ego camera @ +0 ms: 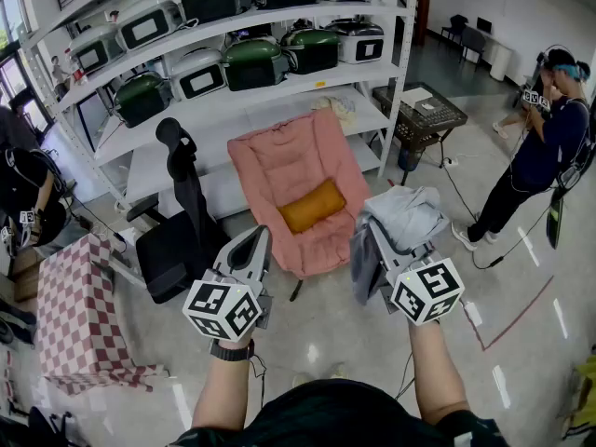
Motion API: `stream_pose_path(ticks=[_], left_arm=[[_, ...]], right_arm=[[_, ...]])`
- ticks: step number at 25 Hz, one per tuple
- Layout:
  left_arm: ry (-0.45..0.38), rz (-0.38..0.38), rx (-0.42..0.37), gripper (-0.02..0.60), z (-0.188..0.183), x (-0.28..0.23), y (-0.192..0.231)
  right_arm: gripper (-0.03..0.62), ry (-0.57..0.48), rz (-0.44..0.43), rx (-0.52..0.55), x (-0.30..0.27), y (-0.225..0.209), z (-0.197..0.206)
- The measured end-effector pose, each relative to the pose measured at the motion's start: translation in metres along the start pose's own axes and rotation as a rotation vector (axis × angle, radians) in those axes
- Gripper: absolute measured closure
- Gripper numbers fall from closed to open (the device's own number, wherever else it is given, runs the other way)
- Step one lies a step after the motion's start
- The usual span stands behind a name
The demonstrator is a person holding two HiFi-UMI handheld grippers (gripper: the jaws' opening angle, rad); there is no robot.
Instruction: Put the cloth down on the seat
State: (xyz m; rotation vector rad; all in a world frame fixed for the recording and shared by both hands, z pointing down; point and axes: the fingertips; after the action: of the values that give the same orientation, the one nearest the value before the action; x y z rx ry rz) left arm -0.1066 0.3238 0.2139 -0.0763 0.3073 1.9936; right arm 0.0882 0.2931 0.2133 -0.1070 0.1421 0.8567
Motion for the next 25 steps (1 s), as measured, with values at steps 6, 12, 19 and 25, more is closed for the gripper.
stream_pose_path(ticks=[6,12,19,25], left_arm=[[0.007,0.002,0.006,0.577,0.004,-0.008,-0.006],[0.013,0.004,0.009,0.577,0.01,-0.013,-0.011],[0.013,0.008,0.009,0.577,0.01,-0.021,-0.021],[0.005,-0.012,0.003,0.577,0.007,-0.031,-0.028]], right_arm=[[0.562,0.006,-0.005,0.007,0.001,-0.008,0.001],[0.562,0.007,0.003,0.028,0.002,-0.01,0.005],[0.562,-0.011,-0.017,0.009,0.008,-0.019,0.0],[0.562,-0.022,-0.019,0.0,0.013,-0.038,0.0]])
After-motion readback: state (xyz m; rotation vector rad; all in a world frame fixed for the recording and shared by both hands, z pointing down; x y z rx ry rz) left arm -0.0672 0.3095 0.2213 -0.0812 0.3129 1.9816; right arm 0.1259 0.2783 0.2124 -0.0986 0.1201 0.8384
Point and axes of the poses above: the fingertips, and each gripper's own axes: x backward along the fingers, y to its left, z out of its underside, and after that the axes turned 12 degrees about y, right-handed
